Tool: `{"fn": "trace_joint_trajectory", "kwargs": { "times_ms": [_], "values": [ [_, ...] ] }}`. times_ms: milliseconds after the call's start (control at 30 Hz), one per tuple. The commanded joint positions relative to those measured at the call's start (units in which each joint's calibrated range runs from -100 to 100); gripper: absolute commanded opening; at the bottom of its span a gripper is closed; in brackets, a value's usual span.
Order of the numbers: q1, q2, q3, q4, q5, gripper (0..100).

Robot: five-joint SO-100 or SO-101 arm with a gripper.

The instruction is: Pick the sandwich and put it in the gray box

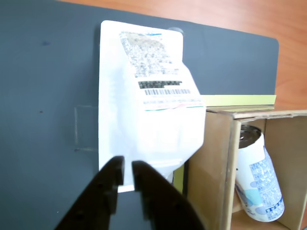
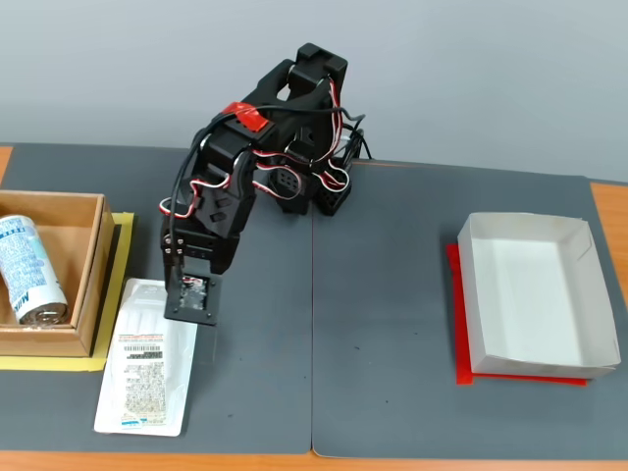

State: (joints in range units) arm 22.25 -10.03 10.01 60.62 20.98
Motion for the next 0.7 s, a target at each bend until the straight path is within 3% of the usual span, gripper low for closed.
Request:
{"fn": "trace_joint_trajectory", "kwargs": {
  "times_ms": [0,400,567,667],
  "values": [
    [0.98,0.83,-3.82,-0.47,-0.16,2],
    [1.06,6.51,-8.43,-0.38,-2.61,4],
    [1.13,5.91,-8.52,0.31,-2.25,28],
    [1.21,5.74,-8.52,0.40,0.20,37]
  ]
}}
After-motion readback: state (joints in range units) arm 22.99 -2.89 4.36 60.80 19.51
